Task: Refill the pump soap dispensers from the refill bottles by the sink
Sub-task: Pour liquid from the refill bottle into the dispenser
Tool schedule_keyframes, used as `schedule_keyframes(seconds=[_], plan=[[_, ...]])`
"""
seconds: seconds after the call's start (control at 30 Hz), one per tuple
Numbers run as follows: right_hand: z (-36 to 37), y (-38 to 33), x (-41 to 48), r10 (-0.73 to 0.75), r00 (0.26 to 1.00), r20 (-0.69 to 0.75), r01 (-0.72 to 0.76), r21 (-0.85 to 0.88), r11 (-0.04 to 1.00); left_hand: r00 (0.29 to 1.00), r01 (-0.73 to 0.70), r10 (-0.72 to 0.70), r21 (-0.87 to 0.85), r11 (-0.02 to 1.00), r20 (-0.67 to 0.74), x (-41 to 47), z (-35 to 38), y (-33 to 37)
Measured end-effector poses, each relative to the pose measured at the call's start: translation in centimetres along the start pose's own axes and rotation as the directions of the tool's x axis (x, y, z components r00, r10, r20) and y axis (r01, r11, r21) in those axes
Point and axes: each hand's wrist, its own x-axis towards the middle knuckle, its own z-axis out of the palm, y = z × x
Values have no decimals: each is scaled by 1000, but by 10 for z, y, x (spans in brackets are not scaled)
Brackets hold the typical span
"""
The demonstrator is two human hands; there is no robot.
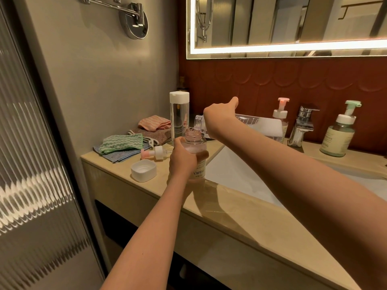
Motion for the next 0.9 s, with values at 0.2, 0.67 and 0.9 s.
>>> schedule_keyframes(seconds=[0.2,0.67,0.9], plan=[[1,0,1,-2,1000,1,2,-12,1000,1000,4,-4,-13,1000,9,0,0,0],[0,-1,0,0,1000,5,0,-19,1000,1000,5,-5,0,1000,5,0,0,0],[0,-2,2,4,1000,6,-3,-21,1000,1000,0,0,-13,1000,7,0,0,0]])
